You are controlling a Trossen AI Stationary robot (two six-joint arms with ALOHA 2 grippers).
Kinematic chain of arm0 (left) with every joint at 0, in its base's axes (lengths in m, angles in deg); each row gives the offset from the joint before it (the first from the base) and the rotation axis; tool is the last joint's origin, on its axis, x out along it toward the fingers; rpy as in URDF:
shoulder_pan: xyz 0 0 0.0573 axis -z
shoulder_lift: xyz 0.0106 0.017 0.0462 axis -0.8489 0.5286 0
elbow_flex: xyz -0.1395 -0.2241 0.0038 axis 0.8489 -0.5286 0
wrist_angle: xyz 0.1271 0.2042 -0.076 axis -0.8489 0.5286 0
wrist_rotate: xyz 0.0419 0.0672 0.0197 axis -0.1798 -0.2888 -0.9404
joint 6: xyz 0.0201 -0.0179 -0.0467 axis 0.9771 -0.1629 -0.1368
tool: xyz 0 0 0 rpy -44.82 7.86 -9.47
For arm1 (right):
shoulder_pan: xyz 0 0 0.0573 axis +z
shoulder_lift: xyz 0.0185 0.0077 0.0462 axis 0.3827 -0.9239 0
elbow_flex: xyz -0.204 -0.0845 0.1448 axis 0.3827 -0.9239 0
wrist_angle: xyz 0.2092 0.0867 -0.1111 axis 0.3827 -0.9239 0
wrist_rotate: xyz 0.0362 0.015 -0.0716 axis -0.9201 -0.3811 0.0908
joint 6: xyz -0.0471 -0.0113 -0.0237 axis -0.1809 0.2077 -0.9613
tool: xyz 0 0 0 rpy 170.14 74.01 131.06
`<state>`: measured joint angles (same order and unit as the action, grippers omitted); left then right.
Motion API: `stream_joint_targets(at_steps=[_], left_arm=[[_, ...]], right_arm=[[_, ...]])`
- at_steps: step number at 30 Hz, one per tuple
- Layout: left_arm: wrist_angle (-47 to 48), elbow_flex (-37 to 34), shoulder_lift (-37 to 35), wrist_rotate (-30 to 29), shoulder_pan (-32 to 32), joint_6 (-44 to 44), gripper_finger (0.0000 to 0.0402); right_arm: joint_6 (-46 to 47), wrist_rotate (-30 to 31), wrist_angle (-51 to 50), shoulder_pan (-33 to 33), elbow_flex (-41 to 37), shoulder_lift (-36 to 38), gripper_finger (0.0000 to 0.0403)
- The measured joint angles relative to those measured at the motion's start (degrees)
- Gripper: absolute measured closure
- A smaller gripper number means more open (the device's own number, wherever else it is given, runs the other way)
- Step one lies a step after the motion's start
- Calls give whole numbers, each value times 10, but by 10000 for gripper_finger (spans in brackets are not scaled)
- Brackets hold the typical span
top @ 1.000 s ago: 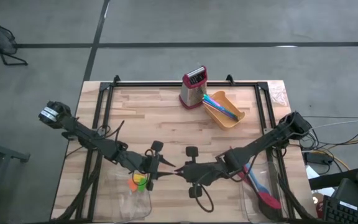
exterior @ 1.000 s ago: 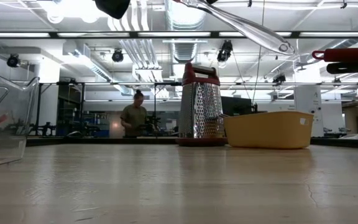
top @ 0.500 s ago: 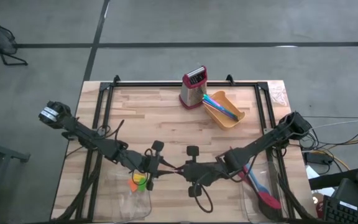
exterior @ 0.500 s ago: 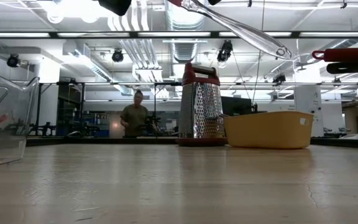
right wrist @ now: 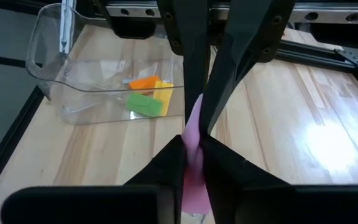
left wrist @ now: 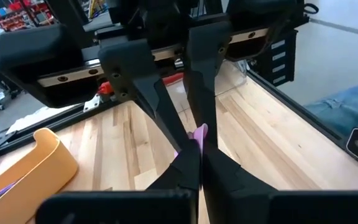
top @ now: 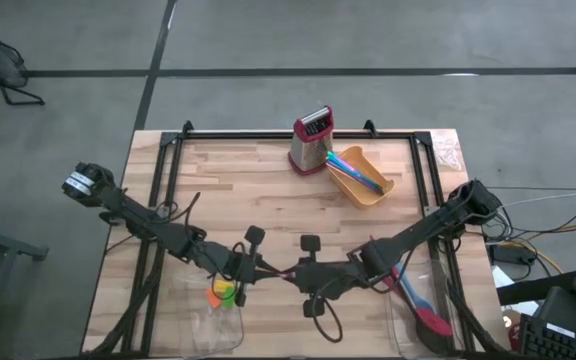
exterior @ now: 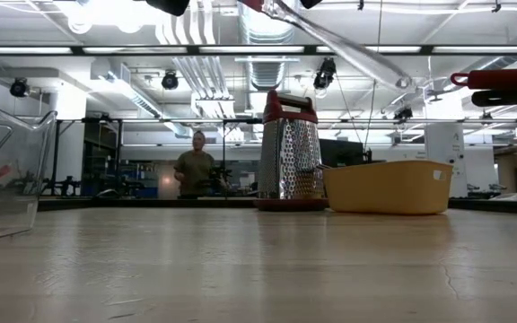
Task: Pick & Place Kitchen Items
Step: Put the pink spatula into the left transparent bin
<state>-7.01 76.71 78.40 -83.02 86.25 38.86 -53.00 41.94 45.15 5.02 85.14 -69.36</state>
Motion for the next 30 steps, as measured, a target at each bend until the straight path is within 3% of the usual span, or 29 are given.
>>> stream_joint_targets(at_steps=[12, 19, 23, 28, 30], left_arm=[[59, 4, -2, 36, 1, -19, 398], [256, 83, -42, 94, 2, -86, 398], [415, 158, -79, 162, 1, -142, 398], [538, 222, -123, 314, 1, -246, 398], [575, 227, -140, 344, 7, -300, 398]], right_arm=[[20, 1, -53, 27, 0, 0, 240], [25, -1, -89, 43, 0, 0, 200], [27, 1, -89, 48, 0, 0, 189], [35, 2, -89, 49, -4, 1, 180], [40, 2, -89, 49, -6, 1, 176]])
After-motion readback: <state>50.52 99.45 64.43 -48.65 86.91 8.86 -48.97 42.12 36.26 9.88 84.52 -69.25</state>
